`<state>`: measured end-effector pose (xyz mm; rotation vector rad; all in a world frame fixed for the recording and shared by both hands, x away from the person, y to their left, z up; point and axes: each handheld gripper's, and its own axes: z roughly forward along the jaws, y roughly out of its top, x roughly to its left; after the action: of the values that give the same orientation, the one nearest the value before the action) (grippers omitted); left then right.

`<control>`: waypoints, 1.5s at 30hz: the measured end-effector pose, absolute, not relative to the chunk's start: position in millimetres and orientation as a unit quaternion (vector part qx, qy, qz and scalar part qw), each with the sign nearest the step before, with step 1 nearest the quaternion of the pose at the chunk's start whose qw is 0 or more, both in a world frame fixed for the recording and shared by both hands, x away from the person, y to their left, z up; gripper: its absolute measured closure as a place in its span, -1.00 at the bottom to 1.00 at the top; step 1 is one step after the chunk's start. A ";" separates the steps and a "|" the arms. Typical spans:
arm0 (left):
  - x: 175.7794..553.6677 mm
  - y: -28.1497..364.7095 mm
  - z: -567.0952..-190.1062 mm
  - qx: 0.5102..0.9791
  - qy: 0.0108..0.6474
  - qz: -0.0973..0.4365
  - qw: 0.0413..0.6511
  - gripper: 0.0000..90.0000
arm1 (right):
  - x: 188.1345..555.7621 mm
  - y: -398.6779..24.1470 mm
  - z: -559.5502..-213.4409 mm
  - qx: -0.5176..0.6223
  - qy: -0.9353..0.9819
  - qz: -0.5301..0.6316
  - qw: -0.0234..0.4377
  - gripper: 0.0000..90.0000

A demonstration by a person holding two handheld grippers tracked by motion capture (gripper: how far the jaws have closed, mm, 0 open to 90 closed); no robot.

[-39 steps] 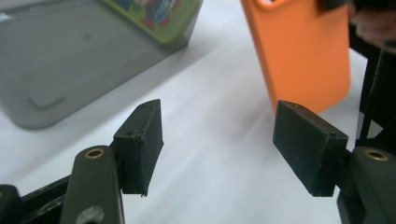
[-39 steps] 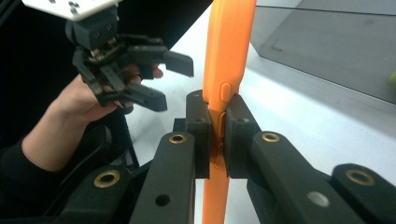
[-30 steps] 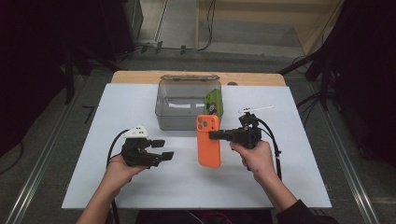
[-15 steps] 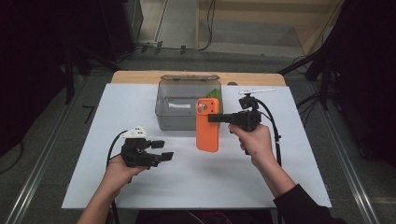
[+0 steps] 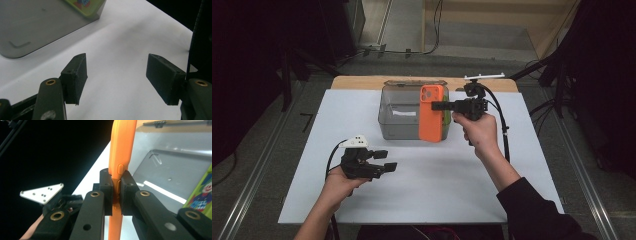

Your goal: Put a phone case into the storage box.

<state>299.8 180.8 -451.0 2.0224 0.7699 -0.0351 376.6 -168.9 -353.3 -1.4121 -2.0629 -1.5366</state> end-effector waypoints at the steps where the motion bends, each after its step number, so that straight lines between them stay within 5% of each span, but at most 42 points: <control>1: 299.7 180.8 -451.0 0.825 0.315 -0.014 0.469 -0.25 | 379.5 -168.7 -351.8 -0.481 -0.700 -0.518 0.101 0.80; 45: 300.3 183.7 -450.6 0.818 0.316 -0.019 0.481 -0.25 | 449.2 -146.7 -380.4 -0.549 -0.696 -0.461 0.033 0.79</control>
<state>300.3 183.7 -450.6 1.9936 0.7713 -0.0454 449.2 -146.7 -380.4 -1.6903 -2.1420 -1.4180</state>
